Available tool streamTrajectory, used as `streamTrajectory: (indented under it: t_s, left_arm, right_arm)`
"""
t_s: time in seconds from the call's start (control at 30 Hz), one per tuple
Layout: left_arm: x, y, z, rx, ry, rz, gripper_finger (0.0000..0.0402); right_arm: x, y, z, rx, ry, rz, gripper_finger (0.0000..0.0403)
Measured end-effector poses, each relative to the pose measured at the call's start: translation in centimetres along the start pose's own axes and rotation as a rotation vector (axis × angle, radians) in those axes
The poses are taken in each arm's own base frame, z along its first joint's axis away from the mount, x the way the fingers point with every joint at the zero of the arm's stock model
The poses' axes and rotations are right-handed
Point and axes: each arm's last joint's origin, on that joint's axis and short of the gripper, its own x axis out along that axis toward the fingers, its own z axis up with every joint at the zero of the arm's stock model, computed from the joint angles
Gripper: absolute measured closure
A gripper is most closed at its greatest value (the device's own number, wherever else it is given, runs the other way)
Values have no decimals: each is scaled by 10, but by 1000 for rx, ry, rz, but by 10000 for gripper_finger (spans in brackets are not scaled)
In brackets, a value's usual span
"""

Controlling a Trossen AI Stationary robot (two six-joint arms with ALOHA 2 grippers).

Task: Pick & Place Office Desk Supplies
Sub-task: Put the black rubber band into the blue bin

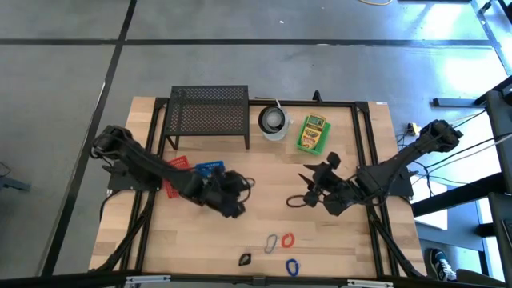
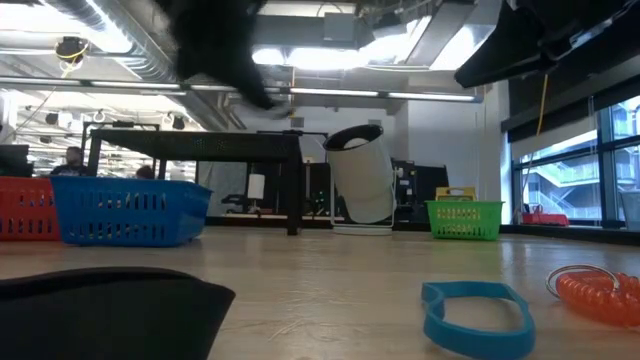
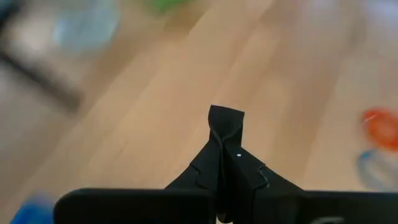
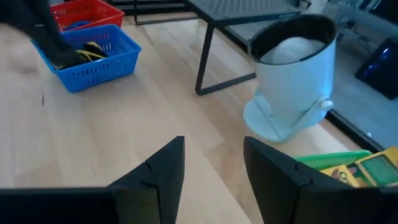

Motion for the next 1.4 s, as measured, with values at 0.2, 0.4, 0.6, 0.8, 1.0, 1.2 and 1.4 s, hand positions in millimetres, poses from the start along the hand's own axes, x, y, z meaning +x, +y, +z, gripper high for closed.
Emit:
streamTrajectory:
  t_s: [0.2, 0.4, 0.6, 0.8, 1.0, 1.2, 1.4]
  left_arm:
    - [-7, 29, -24, -123, 283, 212, 394]
    - [-2, 41, -43, -203, 353, 298, 394]
    - [2, 48, -54, -236, 364, 342, 393]
    - [2, 48, -54, -236, 361, 343, 386]
    - [2, 48, -54, -214, 365, 336, 349]
    - [2, 48, -55, -191, 386, 324, 298]
    - [4, 53, -51, -169, 413, 351, 259]
  right_arm:
    - [6, -3, 2, 20, 36, 8, 237]
    - [13, -2, -1, 10, 50, -16, 237]
    - [23, 1, -6, -14, 72, -47, 237]
    - [30, 3, -6, 10, 115, -6, 237]
    - [32, 4, -4, 42, 134, 40, 237]
    - [32, 4, -4, 36, 134, 43, 237]
    - [32, 4, -4, 36, 145, 57, 237]
